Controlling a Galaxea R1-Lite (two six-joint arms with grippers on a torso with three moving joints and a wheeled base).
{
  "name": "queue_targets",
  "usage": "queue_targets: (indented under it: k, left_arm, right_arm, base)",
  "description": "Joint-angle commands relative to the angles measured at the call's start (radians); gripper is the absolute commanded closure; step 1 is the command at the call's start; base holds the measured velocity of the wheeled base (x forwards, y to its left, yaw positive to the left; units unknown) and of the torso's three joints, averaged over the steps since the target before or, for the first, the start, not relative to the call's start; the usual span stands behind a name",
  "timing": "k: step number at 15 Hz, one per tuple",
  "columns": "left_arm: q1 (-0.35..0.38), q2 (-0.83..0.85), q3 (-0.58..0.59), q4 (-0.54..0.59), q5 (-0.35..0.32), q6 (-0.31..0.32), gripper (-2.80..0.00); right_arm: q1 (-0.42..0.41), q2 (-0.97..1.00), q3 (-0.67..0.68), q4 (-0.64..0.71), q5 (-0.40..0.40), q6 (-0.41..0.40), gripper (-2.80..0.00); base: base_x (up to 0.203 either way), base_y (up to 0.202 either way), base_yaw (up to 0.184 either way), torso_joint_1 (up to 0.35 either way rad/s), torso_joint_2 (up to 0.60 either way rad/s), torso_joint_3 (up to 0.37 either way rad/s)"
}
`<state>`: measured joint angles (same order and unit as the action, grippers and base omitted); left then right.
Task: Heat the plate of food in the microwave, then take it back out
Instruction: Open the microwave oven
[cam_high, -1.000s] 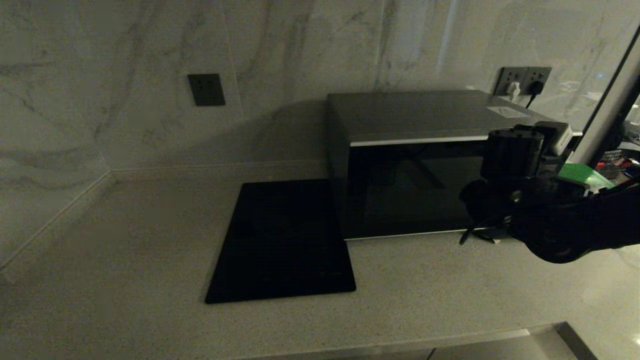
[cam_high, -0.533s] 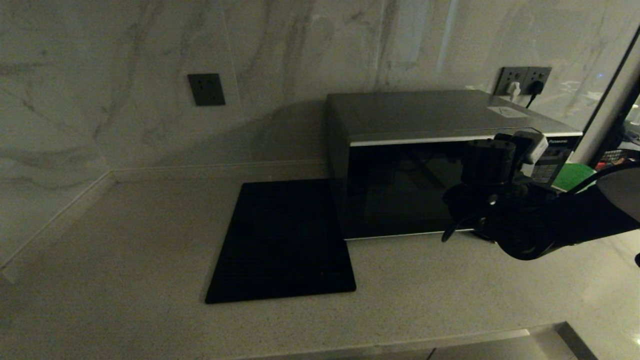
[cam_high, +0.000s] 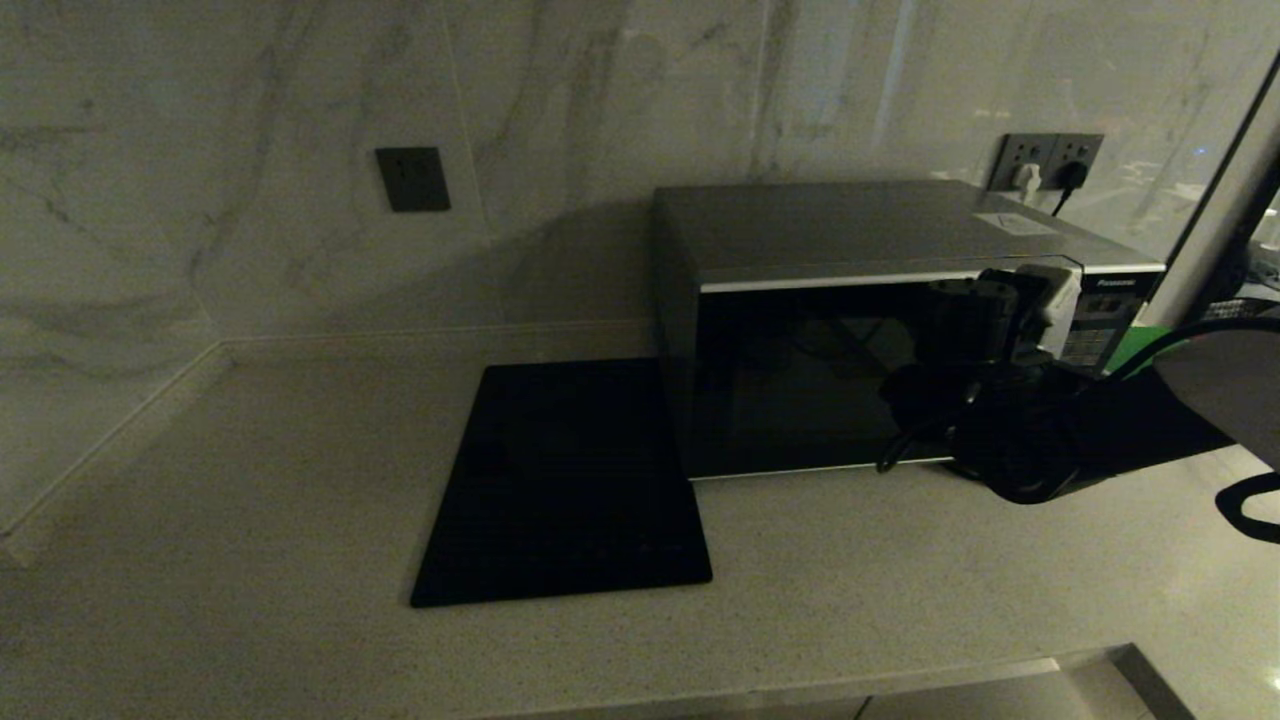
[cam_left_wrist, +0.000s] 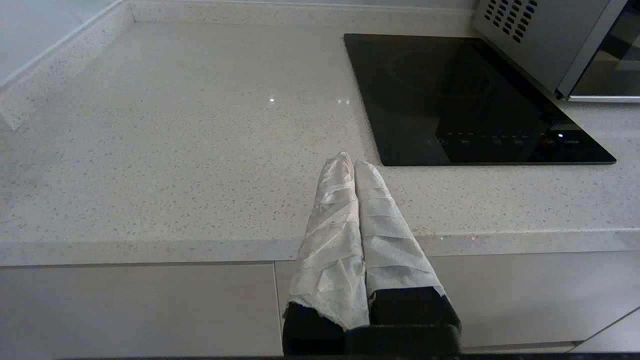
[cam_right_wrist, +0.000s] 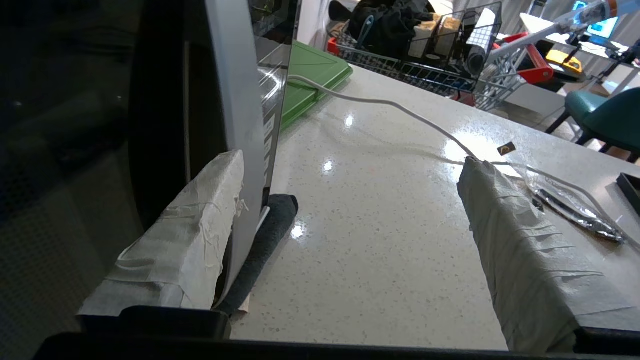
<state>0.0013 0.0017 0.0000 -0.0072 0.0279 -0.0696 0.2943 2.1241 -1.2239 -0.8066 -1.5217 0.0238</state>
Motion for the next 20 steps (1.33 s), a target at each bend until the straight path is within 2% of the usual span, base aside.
queue_targets:
  k: [1,11,20]
  left_arm:
    - [0.0,0.0,0.0,0.0,0.0,-0.001,0.0]
    - [0.0,0.0,0.0,0.0,0.0,-0.001,0.0]
    - [0.0,0.0,0.0,0.0,0.0,-0.001,0.0]
  right_arm:
    - [-0.001,0.025,-0.009,-0.005,-0.008,0.001,-2.8]
    - [0.043,0.036,0.001,-0.005,0.009,-0.002,-2.8]
    - [0.031,0.066,-0.023,-0.005,0.026,-0.048,-2.8]
  base:
    - [0.0,0.0,0.0,0.0,0.0,0.0]
    - [0.0,0.0,0.0,0.0,0.0,0.0]
    - [0.0,0.0,0.0,0.0,0.0,0.0]
